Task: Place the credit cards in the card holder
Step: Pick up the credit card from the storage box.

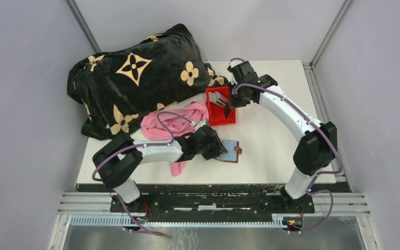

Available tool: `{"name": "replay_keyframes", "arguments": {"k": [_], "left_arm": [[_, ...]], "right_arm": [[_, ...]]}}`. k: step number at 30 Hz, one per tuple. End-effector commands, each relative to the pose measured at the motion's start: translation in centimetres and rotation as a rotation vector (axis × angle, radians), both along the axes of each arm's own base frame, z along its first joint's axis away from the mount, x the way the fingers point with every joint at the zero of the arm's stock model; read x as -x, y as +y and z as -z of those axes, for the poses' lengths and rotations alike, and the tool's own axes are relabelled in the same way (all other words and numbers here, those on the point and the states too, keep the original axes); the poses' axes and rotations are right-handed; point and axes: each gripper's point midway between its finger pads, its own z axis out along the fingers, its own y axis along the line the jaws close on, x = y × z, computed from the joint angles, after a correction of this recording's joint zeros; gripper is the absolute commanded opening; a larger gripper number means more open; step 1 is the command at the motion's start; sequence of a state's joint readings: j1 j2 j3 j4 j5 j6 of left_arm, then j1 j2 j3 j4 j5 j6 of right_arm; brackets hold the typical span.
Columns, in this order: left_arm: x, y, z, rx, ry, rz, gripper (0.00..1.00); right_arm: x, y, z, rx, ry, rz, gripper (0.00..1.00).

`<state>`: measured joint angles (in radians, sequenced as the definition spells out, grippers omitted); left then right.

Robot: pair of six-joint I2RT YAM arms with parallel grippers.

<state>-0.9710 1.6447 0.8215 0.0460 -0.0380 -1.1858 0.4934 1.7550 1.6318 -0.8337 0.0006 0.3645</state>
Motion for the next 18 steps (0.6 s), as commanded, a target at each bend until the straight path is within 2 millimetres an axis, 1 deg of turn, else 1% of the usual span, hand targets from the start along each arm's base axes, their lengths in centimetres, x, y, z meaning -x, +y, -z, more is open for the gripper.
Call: {"name": "replay_keyframes", "arguments": {"k": [1, 7, 10, 18], "left_arm": [[-0.8, 1.6, -1.0, -0.022, -0.054, -0.019, 0.53], [-1.2, 3.2, -0.6, -0.019, -0.046, -0.054, 0.54], [-1.6, 3.8, -0.7, 0.007, -0.052, -0.063, 0.54], [-2.4, 3.6, -1.3, 0.093, -0.068, -0.04, 0.54]], "right_arm": [[1.9, 0.3, -2.8, -0.043, -0.079, -0.038, 0.01], [5.2, 0.6, -2.9, -0.078, -0.063, -0.075, 0.01], [6.6, 0.5, -2.4, -0.101, -0.036, -0.088, 0.01], [9.8, 0.8, -0.6, -0.183, 0.037, -0.106, 0.01]]}}
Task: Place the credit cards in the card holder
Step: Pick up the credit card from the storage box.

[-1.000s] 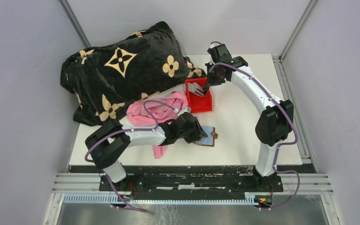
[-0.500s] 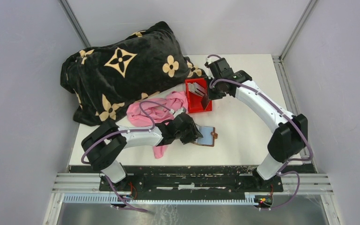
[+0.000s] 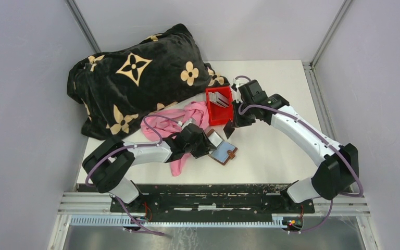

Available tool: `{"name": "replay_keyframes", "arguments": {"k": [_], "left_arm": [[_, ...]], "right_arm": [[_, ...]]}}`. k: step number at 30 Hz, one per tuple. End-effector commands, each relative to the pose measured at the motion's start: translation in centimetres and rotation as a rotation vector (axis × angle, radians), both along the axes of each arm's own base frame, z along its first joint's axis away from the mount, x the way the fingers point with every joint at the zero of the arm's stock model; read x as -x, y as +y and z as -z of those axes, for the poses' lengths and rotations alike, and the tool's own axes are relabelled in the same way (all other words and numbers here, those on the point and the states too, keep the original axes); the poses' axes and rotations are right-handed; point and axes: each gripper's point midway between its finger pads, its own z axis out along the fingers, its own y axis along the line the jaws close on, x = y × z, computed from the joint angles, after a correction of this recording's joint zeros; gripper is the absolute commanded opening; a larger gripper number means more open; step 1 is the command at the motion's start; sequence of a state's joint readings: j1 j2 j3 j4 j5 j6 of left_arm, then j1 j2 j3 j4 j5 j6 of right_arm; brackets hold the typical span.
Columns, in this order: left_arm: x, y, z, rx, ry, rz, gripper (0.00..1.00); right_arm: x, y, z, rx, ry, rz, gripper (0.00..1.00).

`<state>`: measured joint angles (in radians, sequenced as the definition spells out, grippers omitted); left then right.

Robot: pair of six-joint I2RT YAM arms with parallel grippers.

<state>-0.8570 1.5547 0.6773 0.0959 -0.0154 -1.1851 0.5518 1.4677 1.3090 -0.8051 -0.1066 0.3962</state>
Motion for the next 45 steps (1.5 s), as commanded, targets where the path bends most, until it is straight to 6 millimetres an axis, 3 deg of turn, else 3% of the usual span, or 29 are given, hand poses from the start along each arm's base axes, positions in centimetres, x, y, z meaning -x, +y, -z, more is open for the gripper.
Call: {"name": "replay_keyframes", "arguments": {"k": [1, 6, 16, 25, 33, 41, 45], "left_arm": [[-0.9, -1.3, -2.3, 0.088, -0.086, 0.06, 0.54], [-1.1, -1.4, -2.1, 0.106, -0.081, 0.067, 0.54], [-1.7, -0.7, -2.3, 0.145, -0.088, 0.055, 0.54], [-2.3, -0.7, -3.9, 0.254, -0.144, 0.101, 0.54], [-2.3, -0.8, -5.4, 0.39, -0.186, 0.194, 0.54], [-1.1, -1.7, -5.0, 0.482, -0.154, 0.303, 0.54], [-1.1, -1.2, -4.5, 0.486, -0.148, 0.304, 0.54]], "right_arm": [[1.2, 1.0, -0.7, -0.106, -0.008, -0.01, 0.01], [2.5, 1.7, 0.9, -0.167, 0.05, -0.002, 0.01], [3.6, 2.6, 2.4, -0.234, 0.107, -0.006, 0.01], [4.4, 3.3, 3.7, -0.287, 0.16, -0.002, 0.01], [4.6, 3.6, 3.8, -0.364, 0.197, 0.013, 0.01], [4.3, 3.8, 3.9, -0.45, 0.237, 0.038, 0.01], [4.2, 3.9, 3.8, -0.479, 0.248, 0.043, 0.01]]}}
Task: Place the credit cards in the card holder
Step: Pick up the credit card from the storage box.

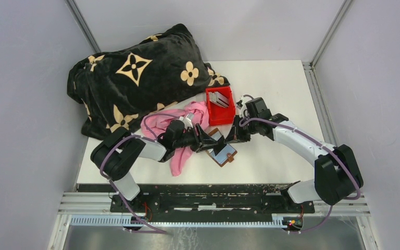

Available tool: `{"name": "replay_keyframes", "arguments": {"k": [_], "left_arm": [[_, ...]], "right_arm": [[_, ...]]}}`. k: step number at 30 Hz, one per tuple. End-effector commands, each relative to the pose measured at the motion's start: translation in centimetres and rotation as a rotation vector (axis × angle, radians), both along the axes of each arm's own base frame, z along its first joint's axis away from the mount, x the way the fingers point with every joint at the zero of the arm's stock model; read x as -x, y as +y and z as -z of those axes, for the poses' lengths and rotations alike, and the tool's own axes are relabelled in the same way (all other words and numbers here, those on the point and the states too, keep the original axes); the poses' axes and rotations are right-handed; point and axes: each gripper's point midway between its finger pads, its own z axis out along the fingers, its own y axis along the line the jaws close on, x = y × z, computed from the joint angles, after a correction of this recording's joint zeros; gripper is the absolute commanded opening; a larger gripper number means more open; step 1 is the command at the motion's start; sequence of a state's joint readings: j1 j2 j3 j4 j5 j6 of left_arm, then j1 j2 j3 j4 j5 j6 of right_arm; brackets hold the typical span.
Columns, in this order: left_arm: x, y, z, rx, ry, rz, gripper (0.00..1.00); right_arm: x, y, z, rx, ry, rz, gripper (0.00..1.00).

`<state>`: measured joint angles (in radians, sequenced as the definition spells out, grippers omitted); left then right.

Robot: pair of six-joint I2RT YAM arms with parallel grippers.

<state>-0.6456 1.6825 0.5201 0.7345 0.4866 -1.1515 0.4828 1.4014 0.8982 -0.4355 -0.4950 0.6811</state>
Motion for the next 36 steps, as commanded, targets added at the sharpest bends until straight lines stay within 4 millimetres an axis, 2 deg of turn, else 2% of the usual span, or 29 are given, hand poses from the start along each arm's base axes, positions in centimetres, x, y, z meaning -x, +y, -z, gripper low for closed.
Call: {"name": "replay_keyframes", "arguments": {"k": [1, 13, 20, 29, 36], "left_arm": [[0.2, 0.1, -1.3, 0.065, -0.074, 0.063, 0.54], [-1.1, 1.5, -2.0, 0.083, -0.098, 0.06, 0.54], [-1.6, 2.2, -2.0, 0.084, -0.095, 0.046, 0.54], [-2.0, 2.0, -2.4, 0.103, -0.103, 0.071, 0.54], [-1.6, 1.4, -3.1, 0.156, -0.108, 0.123, 0.54]], "right_arm": [[-0.7, 1.0, -2.0, -0.106, -0.039, -0.002, 0.01], [-0.4, 0.3, -1.8, -0.153, 0.001, 0.009, 0.01], [-0.5, -0.2, -2.5, -0.177, 0.001, 0.016, 0.01], [-0.4, 0.4, -2.6, -0.239, 0.037, 0.004, 0.01], [-0.4, 1.1, -1.7, -0.291, 0.083, 0.003, 0.01]]}}
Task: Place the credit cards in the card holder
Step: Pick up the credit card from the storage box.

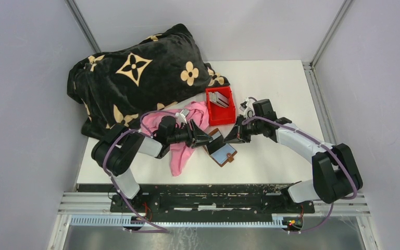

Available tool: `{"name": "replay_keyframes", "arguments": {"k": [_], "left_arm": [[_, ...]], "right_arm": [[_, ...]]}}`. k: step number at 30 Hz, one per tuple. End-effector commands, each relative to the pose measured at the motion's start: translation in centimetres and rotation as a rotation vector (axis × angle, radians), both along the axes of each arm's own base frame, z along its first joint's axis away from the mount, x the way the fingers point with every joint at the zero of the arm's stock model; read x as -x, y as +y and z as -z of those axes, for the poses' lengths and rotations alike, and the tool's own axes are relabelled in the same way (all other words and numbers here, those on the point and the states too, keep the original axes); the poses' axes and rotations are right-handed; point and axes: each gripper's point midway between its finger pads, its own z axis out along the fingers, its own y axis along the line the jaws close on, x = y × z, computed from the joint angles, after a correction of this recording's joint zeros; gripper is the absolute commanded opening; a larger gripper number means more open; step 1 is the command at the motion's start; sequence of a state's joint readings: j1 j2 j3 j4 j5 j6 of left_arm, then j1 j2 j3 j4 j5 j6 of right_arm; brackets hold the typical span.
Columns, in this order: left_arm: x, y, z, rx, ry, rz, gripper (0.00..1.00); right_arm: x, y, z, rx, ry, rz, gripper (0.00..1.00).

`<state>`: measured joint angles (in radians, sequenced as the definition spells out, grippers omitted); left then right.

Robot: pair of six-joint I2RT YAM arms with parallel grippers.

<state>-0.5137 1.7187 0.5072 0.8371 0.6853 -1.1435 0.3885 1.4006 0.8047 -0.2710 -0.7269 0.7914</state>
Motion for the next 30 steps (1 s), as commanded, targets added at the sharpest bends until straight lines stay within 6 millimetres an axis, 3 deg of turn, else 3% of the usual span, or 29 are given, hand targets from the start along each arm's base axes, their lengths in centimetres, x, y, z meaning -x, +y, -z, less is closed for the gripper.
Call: {"name": "replay_keyframes", "arguments": {"k": [1, 15, 30], "left_arm": [[-0.4, -0.9, -2.1, 0.075, -0.097, 0.07, 0.54], [0.6, -0.8, -2.2, 0.121, -0.083, 0.136, 0.53], [1.8, -0.7, -2.4, 0.199, -0.048, 0.195, 0.37]], "right_arm": [[-0.5, 0.8, -0.5, -0.074, -0.008, -0.013, 0.01], [-1.3, 1.5, 0.7, -0.126, 0.029, 0.003, 0.01], [-2.6, 1.8, 1.1, -0.167, 0.049, 0.011, 0.01]]}}
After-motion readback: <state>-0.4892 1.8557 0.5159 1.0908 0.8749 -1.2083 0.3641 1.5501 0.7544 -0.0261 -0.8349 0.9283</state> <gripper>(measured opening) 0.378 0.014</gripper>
